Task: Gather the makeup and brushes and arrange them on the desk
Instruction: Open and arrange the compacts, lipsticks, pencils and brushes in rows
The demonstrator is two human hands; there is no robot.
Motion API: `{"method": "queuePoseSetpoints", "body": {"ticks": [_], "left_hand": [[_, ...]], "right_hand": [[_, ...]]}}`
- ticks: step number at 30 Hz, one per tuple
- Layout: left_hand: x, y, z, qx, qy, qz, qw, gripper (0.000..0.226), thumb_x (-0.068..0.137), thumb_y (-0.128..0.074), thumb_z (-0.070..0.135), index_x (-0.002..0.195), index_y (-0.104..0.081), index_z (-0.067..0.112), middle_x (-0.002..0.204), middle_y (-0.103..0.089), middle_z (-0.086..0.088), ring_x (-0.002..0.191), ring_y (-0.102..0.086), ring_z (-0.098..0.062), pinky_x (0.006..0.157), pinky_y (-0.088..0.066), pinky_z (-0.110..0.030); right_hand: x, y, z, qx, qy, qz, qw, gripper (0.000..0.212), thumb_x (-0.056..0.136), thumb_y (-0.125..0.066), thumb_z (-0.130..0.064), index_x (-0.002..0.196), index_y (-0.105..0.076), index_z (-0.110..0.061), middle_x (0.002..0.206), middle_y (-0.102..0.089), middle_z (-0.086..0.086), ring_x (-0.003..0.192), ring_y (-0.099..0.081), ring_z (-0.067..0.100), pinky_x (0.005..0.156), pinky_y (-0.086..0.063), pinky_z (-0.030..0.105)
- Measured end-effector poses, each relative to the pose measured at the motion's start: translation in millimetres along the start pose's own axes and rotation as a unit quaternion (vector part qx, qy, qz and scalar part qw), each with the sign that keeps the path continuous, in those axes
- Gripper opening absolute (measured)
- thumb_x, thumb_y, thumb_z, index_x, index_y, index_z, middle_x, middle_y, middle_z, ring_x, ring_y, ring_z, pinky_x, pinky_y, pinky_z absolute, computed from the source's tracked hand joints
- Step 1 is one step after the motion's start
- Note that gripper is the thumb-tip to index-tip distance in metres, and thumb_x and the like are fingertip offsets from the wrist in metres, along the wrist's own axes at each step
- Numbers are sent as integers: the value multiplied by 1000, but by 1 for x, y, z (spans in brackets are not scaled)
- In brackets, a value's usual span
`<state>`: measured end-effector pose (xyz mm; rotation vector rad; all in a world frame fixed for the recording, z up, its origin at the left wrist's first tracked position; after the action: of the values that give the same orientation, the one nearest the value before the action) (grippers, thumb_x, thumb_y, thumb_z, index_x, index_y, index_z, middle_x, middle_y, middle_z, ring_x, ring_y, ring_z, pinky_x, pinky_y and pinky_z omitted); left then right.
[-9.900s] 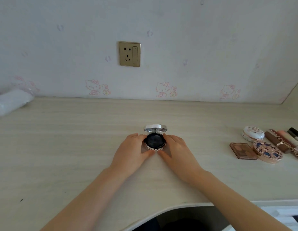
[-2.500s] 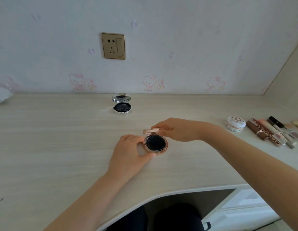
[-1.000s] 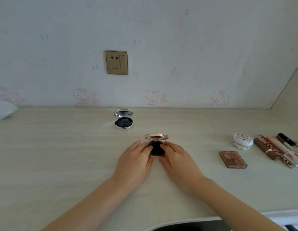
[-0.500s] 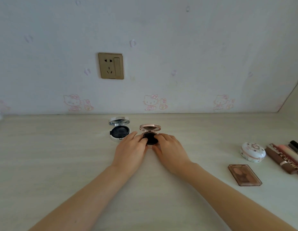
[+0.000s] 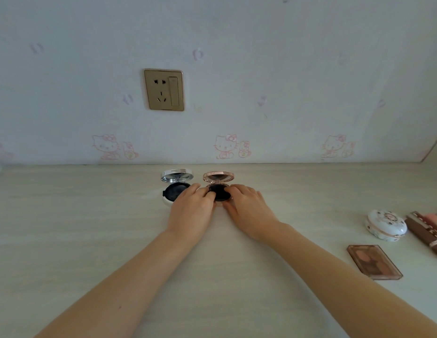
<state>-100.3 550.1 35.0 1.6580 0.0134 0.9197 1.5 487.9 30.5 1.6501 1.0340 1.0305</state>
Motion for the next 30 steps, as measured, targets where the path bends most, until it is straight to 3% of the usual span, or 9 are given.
{"method": "queuePoseSetpoints", "body": {"ticks": [13,18,30], "left_hand": [[-5,9,-1,-19,29,-11,999,19,75,-75,15,92,-71,8,93,-73,-3,100,-64,-29,74,-57,-39],[-17,28,14,-25,23,-14,999,23,65,-81,16,86,-71,11,86,-73,2,96,-67,-24,68,-56,-33],[-35,40,119,-170,-26,-57,983,29,93,-52,21,118,-64,13,116,-66,-5,125,-49,-20,92,-44,-34]], "right_hand": [[-10,7,3,41,0,12,999,40,97,-42,-33,135,-44,-18,134,-51,1,125,-41,26,104,-33,42],[-40,22,13,39,-26,-2,999,46,100,-39,-28,144,-34,-13,147,-38,5,140,-22,24,115,-17,32],[-142,65,71,-10,-48,56,997,45,98,-44,-31,139,-42,-14,139,-49,3,141,-25,22,113,-22,30]]}}
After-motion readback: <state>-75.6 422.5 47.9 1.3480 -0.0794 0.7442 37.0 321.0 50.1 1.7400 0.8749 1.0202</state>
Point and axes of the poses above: each hand's wrist, its own x-axis towards the middle knuckle, its own y-axis out of the back of the hand, z = x × y, the point moved 7 cm from there along x, towards the middle knuckle
